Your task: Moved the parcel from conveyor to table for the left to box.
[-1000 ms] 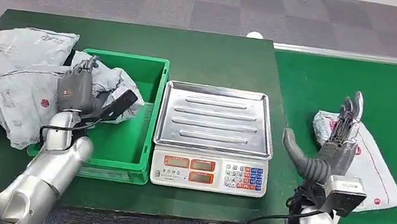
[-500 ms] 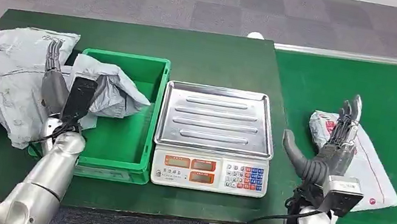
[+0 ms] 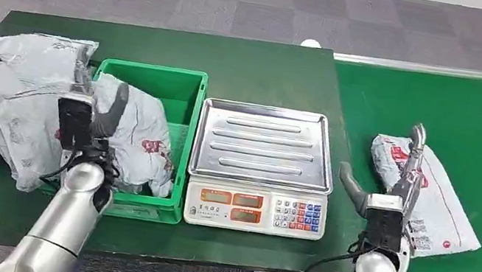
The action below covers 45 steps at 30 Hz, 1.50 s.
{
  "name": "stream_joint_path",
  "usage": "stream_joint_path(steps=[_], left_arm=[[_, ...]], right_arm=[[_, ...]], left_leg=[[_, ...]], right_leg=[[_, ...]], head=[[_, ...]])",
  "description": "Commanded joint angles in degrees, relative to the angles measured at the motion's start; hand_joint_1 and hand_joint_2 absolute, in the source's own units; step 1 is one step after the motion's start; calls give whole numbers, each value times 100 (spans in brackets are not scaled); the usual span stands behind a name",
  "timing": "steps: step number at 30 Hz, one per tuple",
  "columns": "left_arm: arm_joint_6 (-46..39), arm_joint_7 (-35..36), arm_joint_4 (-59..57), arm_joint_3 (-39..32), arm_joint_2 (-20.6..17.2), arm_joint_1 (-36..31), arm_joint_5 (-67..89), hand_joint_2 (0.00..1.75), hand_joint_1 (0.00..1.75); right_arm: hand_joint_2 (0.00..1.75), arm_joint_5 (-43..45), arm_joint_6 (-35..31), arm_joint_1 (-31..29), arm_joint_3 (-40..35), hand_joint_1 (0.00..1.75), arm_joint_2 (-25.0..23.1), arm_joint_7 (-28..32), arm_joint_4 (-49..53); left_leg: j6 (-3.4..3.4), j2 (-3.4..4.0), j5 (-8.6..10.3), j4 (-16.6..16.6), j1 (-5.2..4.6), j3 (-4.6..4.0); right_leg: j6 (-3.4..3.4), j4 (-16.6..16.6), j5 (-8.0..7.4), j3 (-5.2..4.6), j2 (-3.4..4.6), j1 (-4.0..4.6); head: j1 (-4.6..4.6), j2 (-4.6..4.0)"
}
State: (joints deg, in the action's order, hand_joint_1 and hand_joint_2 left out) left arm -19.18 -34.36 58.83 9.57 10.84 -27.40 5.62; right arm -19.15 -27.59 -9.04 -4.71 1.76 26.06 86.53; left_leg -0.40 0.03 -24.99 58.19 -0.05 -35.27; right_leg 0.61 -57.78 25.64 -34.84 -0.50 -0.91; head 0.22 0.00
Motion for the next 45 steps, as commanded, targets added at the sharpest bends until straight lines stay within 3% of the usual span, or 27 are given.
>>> stream_joint_path(steps=[1,7,8,10,12,16,19,20,23,34,41,45], left_arm=[[220,-86,292,1566,-145,339,109,175,0],[239,-61,361,1549,-207,321,87,175,0],[389,-92,413,1533,-196,349,-36,175,0],[894,-145,642,1535,-178,467,-451,175,0],[1412,-170,833,1647,-214,568,-810,175,0],[1680,-257,1001,1843,-250,622,-1085,175,0],[1944,-243,1383,1939,-343,759,-1295,175,0],[1952,-236,1510,1954,-350,824,-1294,175,0],[1962,-122,1661,1930,-335,930,-1281,175,0],[1959,-117,1666,1911,-333,937,-1277,175,0],[1873,3,1725,1855,-315,1110,-965,175,0],[1868,109,1813,1764,-331,1217,-858,175,0]], right_arm=[[175,-219,-271,-307,691,0,319,-91,-1213],[175,-251,-258,-282,701,0,255,-66,-1142],[175,-506,-511,-275,781,0,242,-168,-1184],[175,-1732,-1241,-334,1000,0,324,-752,-1541],[175,-1943,-1232,-464,1273,0,446,-997,-2006],[175,-1969,-1203,-900,1930,0,604,-1029,-3051],[175,-2167,-962,-1317,2507,0,859,-1669,-4338],[175,-2167,-603,-1477,2706,0,961,-1955,-4888],[175,-2487,-320,-1719,2845,0,1167,-2389,-5814],[175,-2542,-360,-1764,2849,0,1126,-2416,-5853],[175,-3178,996,-1916,2639,0,1102,-3228,-6415],[175,-3325,1321,-1862,2628,0,1013,-3273,-6267]], left_leg=[[1,-6,-2,-6,0,15],[-3,1,-4,-16,2,30],[-2,3,-5,-8,1,17],[-2,0,-5,-12,3,27],[1,-3,-4,-12,5,24],[4,-1,-4,-10,4,24],[4,-1,-2,-8,-4,15],[5,-3,-3,-12,-3,25],[8,-9,-5,-6,-7,18],[8,7,-9,-10,-7,23],[9,13,-10,-9,-7,22],[7,10,-10,-11,-7,25]], right_leg=[[0,11,1,20,-4,0],[-6,19,0,31,6,3],[-4,9,0,16,7,2],[-4,15,1,27,5,5],[-2,19,-1,27,1,9],[2,19,-1,29,2,5],[3,12,-1,20,0,-4],[4,22,-2,33,0,-3],[9,17,-2,26,-7,-6],[7,15,-2,22,9,-5],[9,15,-3,21,14,-6],[7,17,-2,25,11,-5]], head=[[0,0],[0,-2],[0,-2],[0,0],[0,-2],[0,0],[0,-2],[0,0],[0,0],[0,0],[0,-2],[0,0]])
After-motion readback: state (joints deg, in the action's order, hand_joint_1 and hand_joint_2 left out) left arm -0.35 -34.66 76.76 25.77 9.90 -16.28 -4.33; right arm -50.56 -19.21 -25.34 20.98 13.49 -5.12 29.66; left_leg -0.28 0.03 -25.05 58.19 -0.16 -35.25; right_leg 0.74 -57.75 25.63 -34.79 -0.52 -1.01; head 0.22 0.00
